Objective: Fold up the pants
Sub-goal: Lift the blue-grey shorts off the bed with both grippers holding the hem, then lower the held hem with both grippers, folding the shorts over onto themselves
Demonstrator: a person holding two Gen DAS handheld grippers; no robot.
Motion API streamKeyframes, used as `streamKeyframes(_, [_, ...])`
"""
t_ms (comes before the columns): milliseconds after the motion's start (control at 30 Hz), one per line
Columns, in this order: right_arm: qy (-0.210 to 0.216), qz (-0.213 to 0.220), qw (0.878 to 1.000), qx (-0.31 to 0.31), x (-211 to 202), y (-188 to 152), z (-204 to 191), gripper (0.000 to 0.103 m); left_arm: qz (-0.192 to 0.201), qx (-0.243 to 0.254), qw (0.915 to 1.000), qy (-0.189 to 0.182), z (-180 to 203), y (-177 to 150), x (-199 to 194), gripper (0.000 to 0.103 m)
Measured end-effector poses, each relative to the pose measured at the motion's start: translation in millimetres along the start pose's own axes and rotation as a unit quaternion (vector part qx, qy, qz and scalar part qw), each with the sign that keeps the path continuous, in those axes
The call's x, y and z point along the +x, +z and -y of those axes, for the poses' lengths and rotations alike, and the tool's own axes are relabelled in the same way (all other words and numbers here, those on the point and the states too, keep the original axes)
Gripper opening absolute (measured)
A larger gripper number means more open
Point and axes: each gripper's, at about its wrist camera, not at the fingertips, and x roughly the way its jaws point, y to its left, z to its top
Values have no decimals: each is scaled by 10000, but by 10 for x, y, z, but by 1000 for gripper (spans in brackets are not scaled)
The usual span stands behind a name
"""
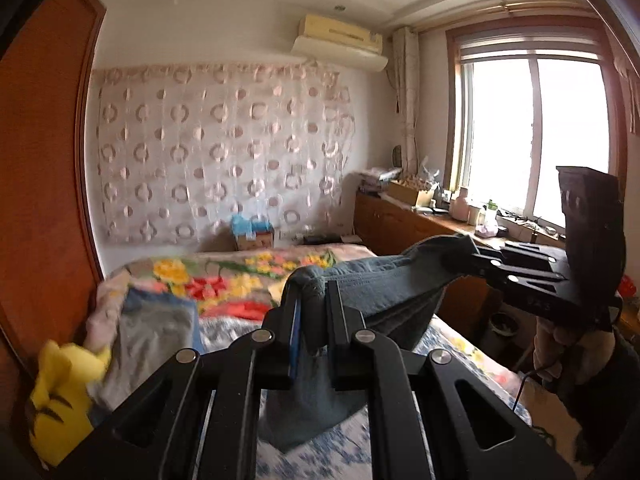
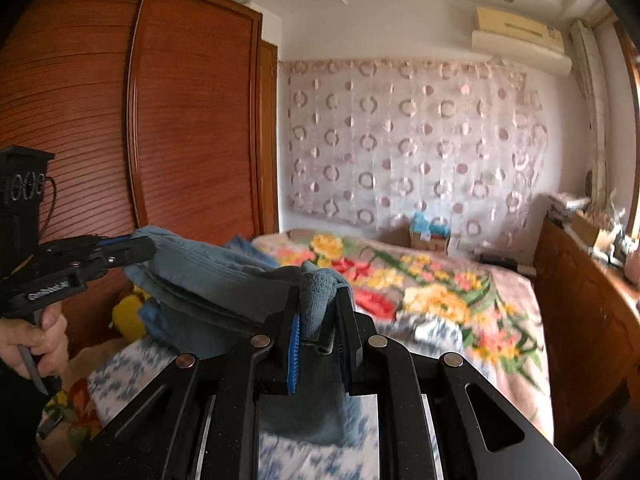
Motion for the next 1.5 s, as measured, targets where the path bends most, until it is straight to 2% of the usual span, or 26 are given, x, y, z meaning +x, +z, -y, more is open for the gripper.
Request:
streamKeyframes(133, [-68, 33, 9999, -120, 126, 58, -51, 15, -15, -9, 10000, -9, -111, -3, 133, 11])
streamKeyframes(300, [16, -387, 9992, -78, 277, -227, -150, 15, -400, -122, 9991, -53, -197, -334, 280, 11])
streamKeyframes(400, [56, -632, 9980, -36, 359, -286, -184, 15, -549, -179, 9983, -91, -175, -521, 263, 11])
streamKeyframes(467, [77, -745, 9972, -9, 391, -212, -174, 15, -599, -160, 9980, -101, -152, -568, 246, 11])
streamKeyframes(800, [107, -907, 9958, 13, 206, -24, -293, 15, -726, -72, 9973, -102, -131, -679, 65, 11])
streamKeyframes(1033, [152, -1005, 9948, 45, 82, -191, -320, 15, -807, -109, 9966, -147, -61, -840, -111, 11])
streamKeyframes(1500, [455, -1343, 9883, 558, -427, -736, -431, 15, -1184, -358, 9910, -512, 216, -1484, -591, 11])
